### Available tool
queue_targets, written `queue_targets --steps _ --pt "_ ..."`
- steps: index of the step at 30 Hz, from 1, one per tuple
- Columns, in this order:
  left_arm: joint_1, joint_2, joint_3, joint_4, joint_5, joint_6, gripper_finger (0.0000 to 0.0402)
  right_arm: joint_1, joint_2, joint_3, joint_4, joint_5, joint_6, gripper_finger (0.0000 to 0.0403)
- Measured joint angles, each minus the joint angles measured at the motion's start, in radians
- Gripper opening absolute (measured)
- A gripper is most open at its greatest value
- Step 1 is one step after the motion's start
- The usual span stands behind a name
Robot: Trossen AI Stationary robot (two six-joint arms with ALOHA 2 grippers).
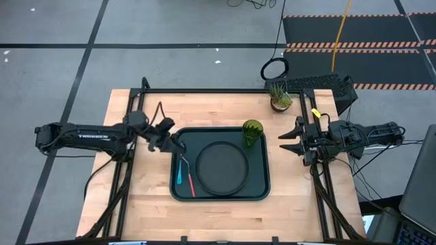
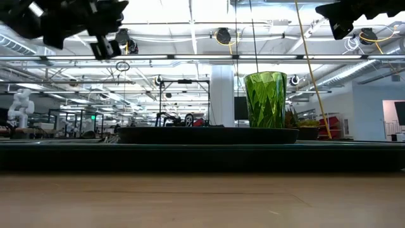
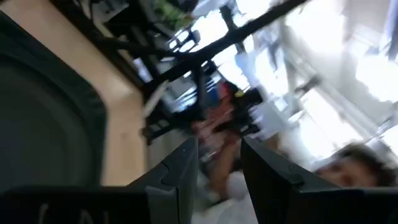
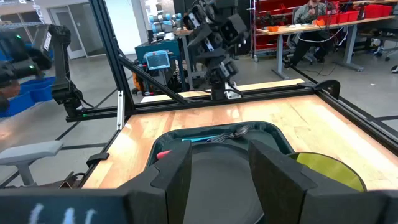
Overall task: Pick and place plate/cup/fork/spoon on tray
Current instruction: Adjust the pink fork
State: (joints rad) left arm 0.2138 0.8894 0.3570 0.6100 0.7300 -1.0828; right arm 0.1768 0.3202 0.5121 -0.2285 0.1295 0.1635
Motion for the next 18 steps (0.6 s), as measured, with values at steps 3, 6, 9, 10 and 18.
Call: queue_targets --steps 3,6,9,10,18 --pt "0.0 0.001 0.125 -0.313 0.036 0.234 0.0124 0.0 0.0 0.0 0.0 0.0 0.0 0.015" --pt "0.0 0.003 0.292 -0.836 -0.041 0.603 0.0124 0.0 0.0 0.0 0.0 0.002 -0.012 0.015" --pt "-0.006 0.045 0.454 -1.274 -0.337 0.978 0.0124 0.0 0.0 0.0 0.0 0.027 -0.065 0.015" --pt "-0.01 0.057 0.491 -1.369 -0.442 1.054 0.0124 0.0 0.0 0.0 0.0 0.028 -0.083 0.015" --pt "-0.076 0.174 0.572 -1.417 -0.617 1.251 0.0124 0.0 0.0 0.0 0.0 0.027 -0.174 0.015"
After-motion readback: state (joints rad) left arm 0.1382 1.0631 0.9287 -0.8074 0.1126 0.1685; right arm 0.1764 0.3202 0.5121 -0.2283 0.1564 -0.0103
